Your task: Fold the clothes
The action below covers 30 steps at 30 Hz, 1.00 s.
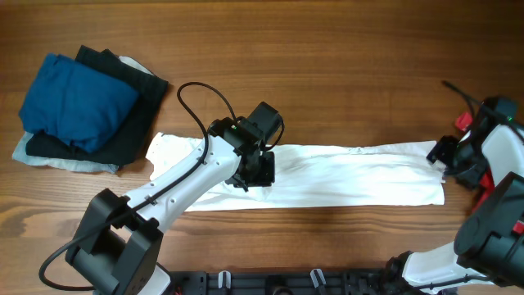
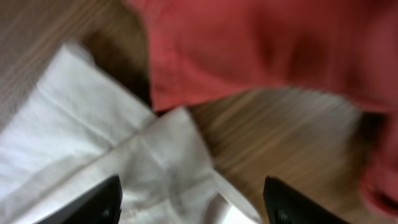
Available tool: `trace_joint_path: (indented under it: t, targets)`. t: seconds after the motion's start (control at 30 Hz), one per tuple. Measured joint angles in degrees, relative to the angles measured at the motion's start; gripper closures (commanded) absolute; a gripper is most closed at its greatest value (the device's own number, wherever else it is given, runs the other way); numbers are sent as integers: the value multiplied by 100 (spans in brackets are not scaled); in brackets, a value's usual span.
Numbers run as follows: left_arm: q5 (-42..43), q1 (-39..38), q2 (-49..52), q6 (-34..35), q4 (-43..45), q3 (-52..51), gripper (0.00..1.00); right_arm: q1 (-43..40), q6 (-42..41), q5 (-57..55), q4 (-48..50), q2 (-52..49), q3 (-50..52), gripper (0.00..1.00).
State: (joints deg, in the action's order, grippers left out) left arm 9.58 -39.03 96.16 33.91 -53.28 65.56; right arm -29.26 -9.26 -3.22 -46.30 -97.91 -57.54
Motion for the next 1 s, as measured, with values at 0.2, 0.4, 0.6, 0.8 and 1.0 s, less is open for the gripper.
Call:
trace_joint_path:
  t: [0.2,0.4,0.6,0.8,1.0]
  targets:
    - [-13,0,0,0,7,0,63,-7,664,533,518,35,562,44]
    - [-15,0,0,4,57,0,77,-2,920,953,621,87,658,96]
    - [-33,153,-13,-22,35,0,78,7,544,826,398,98,566,96]
    - [-37,844,-326,-24,-33,0,78,7,26,-278,-415,68,-481,96]
    - [-37,1067,-474,-22,-55,0,77,39,-149,-472,-970,70,-1204,96]
